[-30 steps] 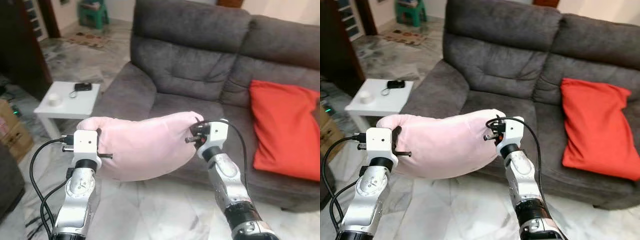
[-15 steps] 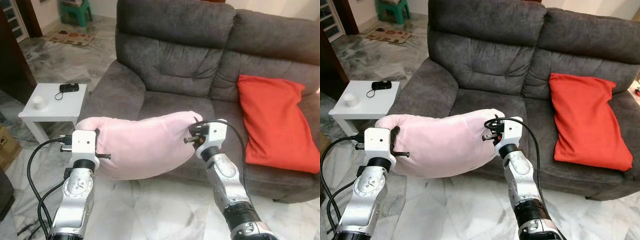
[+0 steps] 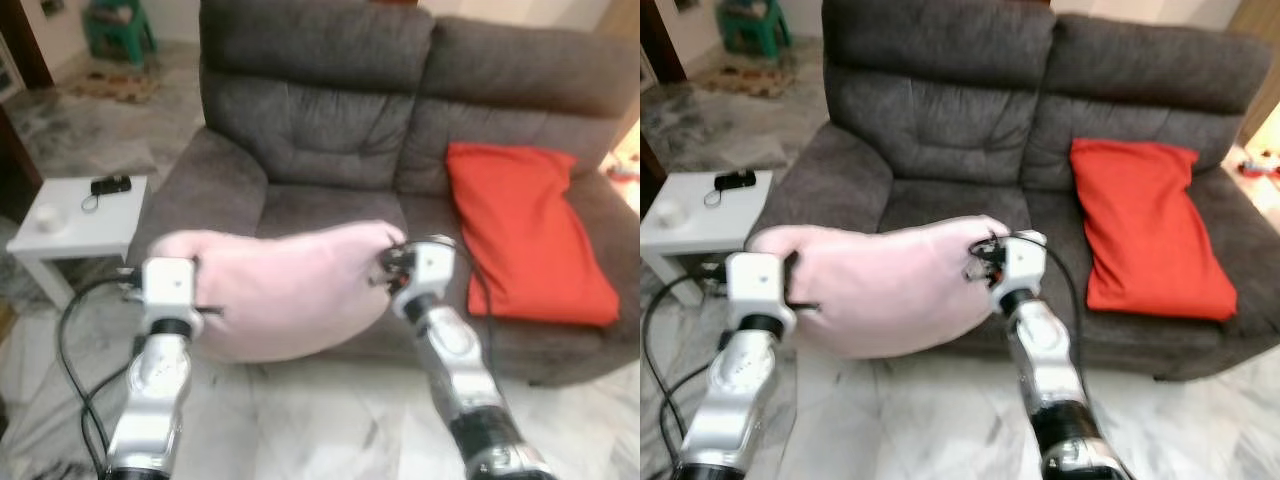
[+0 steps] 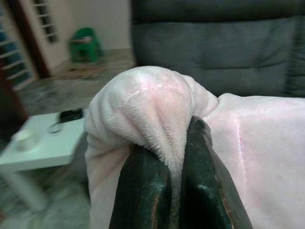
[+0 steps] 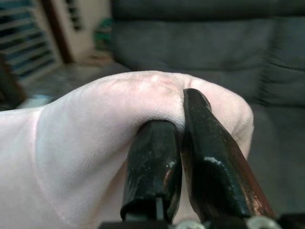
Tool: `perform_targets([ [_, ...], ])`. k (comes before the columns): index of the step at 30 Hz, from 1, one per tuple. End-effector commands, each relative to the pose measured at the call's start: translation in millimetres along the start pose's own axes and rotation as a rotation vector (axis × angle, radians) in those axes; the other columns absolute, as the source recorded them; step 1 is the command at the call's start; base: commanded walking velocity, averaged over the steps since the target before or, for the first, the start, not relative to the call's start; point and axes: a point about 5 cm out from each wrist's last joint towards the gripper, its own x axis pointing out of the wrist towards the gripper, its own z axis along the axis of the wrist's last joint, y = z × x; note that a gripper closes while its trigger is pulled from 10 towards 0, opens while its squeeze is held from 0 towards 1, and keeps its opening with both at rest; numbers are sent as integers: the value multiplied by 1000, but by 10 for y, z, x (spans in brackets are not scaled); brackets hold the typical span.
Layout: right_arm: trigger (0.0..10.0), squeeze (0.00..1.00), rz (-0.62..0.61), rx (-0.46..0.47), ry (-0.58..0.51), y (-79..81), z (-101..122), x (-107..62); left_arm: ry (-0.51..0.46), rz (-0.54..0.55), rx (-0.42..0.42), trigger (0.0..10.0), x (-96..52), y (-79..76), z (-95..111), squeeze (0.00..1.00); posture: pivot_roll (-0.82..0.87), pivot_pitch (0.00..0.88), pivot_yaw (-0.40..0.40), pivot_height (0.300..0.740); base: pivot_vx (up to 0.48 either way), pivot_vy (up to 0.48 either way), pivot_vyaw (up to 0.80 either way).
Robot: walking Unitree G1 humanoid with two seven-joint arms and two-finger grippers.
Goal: Move the pillow to the sofa from floor
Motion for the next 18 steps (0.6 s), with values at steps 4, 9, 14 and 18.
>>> perform_targets([
  [4, 10000, 0, 24, -6, -96, 79, 215, 87, -73, -3, 31, 10000, 30, 25, 132, 0, 139, 0, -95, 740, 0, -155, -788],
  [9, 10000, 0, 30, -4, -106, 95, 224, 85, -74, -3, 13, 10000, 22, 22, 141, 0, 141, 0, -95, 740, 0, 0, -315],
  [14, 10000, 0, 42, -19, -105, 103, 233, 88, -77, 4, -2, 10000, -17, 11, 141, 0, 141, 0, -95, 740, 0, 0, 0],
  [18, 10000, 0, 46, -34, -109, 101, 248, 86, -82, 21, -14, 10000, -60, 24, 152, 0, 137, 0, -95, 740, 0, 0, 0],
])
